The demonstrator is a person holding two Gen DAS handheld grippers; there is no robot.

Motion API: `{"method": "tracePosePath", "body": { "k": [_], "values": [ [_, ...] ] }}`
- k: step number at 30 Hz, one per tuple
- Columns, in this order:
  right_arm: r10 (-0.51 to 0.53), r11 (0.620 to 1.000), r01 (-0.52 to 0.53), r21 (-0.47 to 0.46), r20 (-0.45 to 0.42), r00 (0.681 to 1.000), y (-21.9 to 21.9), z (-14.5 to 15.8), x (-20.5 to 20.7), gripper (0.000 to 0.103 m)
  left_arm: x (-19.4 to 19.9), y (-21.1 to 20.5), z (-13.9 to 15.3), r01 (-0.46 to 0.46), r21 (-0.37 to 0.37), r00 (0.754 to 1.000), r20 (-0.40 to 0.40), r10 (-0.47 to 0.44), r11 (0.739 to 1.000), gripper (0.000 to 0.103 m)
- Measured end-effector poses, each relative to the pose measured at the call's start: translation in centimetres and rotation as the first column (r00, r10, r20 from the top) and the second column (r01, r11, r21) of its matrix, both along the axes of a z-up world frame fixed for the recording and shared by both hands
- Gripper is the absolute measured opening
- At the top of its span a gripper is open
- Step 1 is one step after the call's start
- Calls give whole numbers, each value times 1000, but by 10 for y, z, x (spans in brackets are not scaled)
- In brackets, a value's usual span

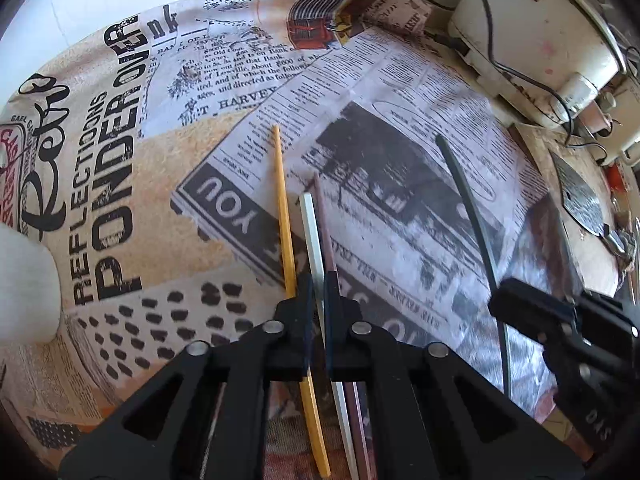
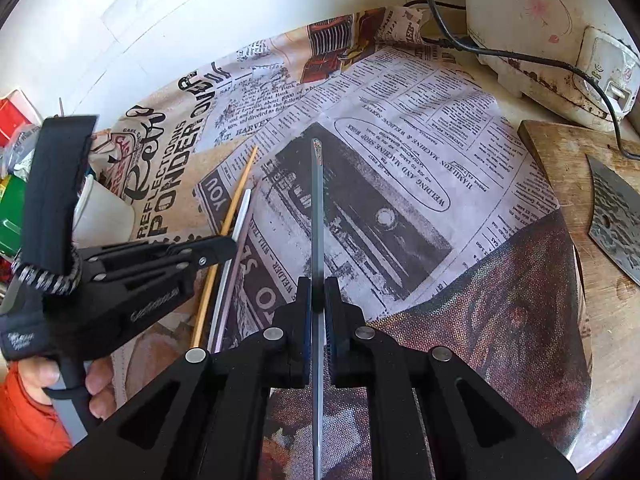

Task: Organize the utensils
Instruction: 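Grasp a metal rod with the right tool while the left tool grasps a white stick, then lift and carry the metal rod and white stick with both tools over the cup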

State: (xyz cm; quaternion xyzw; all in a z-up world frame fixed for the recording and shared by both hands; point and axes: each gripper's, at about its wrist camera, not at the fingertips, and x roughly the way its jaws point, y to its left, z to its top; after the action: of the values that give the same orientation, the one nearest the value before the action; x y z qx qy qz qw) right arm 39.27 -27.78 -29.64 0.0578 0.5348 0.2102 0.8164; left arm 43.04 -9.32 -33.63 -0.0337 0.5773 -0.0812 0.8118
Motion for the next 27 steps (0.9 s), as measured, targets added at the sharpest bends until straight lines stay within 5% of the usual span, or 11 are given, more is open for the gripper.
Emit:
{"method": "tracePosePath", "body": {
  "k": [7,13,21,27],
  "values": [
    [3,1000,-3,26,20,1000,1,10,1,6,18,-8,-5,7,46,1000,-11,-6,999,7],
    [-11,999,10,36,37,999,-3,17,1,6,30,-11,-7,-15,-19,999,-45,14,1000,8],
    [-33,999,30,44,64,997,-6,30,-2,6,31,-17,-9,4,-8,998,-62,-5,1000,4],
    [-25,999,20,49,116,993,4,49,-4,6,2,-2,20,-13,-4,999,30,13,1000,4]
  ]
}}
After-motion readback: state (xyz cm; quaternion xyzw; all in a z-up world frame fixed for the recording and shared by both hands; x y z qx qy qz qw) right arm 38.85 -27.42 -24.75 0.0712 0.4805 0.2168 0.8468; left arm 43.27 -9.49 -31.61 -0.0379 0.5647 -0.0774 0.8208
